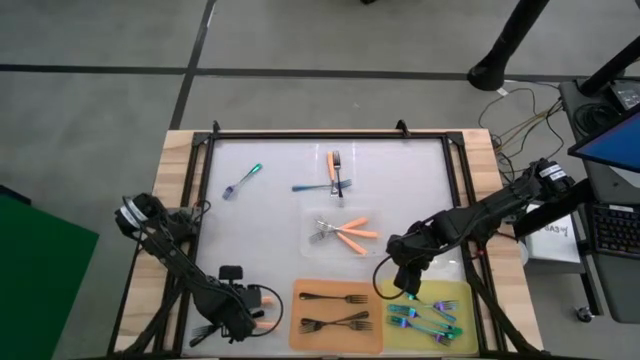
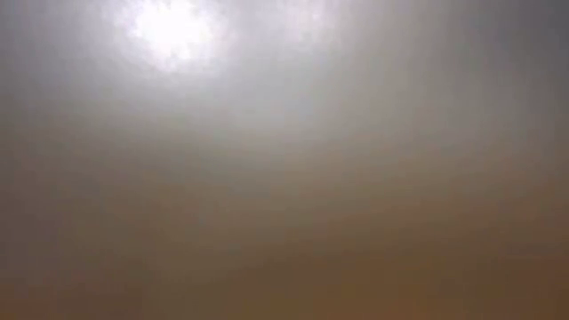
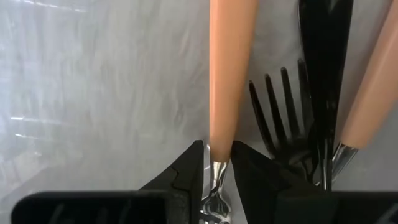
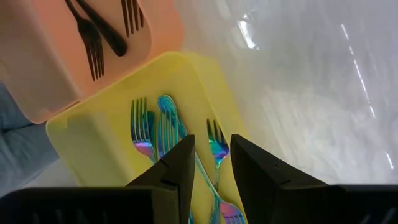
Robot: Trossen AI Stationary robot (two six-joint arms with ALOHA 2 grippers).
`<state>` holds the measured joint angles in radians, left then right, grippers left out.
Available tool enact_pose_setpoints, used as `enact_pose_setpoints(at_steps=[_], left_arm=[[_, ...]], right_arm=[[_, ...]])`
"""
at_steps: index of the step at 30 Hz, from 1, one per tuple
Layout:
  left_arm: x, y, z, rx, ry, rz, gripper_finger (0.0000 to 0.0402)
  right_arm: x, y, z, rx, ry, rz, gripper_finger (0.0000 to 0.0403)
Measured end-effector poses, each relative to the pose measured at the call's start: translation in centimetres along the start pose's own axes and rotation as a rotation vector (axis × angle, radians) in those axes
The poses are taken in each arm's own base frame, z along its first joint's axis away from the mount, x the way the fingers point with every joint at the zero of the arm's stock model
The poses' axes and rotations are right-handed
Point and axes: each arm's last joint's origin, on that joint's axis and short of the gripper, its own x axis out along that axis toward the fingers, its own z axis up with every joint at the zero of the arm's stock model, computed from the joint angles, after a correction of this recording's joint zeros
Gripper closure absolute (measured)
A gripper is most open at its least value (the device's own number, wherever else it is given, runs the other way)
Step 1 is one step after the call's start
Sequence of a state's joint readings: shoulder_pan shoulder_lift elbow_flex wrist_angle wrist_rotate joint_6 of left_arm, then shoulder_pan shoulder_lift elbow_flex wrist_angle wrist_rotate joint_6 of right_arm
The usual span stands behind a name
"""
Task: Sort silverware by color (type)
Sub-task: Put the orange fork into the transparent bin
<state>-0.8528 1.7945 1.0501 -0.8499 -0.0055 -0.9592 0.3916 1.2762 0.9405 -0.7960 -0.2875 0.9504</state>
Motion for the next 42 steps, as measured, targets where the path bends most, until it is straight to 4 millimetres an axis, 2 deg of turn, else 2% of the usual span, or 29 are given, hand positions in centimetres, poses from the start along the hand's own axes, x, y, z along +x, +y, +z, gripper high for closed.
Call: enact_pose_setpoints(at_steps=[5,11,14,17,21,30,38,42], left_arm=[[0.2,0.2,0.1,-0.023,0.009,-0.01,0.0331],[0.1,0.6,1.0,-0.225,0.034,-0.028,0.0331],[0.2,0.9,1.2,-0.273,0.041,-0.03,0.0332],[0.4,1.1,1.2,-0.293,0.049,-0.022,0.0345],[0.9,1.5,0.9,-0.318,0.074,-0.026,0.0385],[1.0,1.8,0.9,-0.382,0.086,-0.012,0.0389],[-0.5,3.0,0.6,-0.469,0.032,0.021,0.0389],[-2.0,3.7,0.8,-0.53,-0.019,0.004,0.039]], right_arm=[[0.0,0.0,0.0,-0.001,-0.001,0.002,0.031],[0.0,0.2,0.1,0.007,-0.013,0.018,0.031],[0.0,0.3,0.2,0.008,-0.022,0.029,0.031],[0.0,0.4,0.3,0.006,-0.031,0.04,0.031],[0.0,0.4,0.4,0.006,-0.032,0.041,0.031],[0.0,0.4,0.4,0.023,-0.034,0.042,0.031],[0.0,0.4,0.4,0.023,-0.035,0.044,0.031],[0.0,0.4,0.4,0.022,-0.036,0.045,0.031]])
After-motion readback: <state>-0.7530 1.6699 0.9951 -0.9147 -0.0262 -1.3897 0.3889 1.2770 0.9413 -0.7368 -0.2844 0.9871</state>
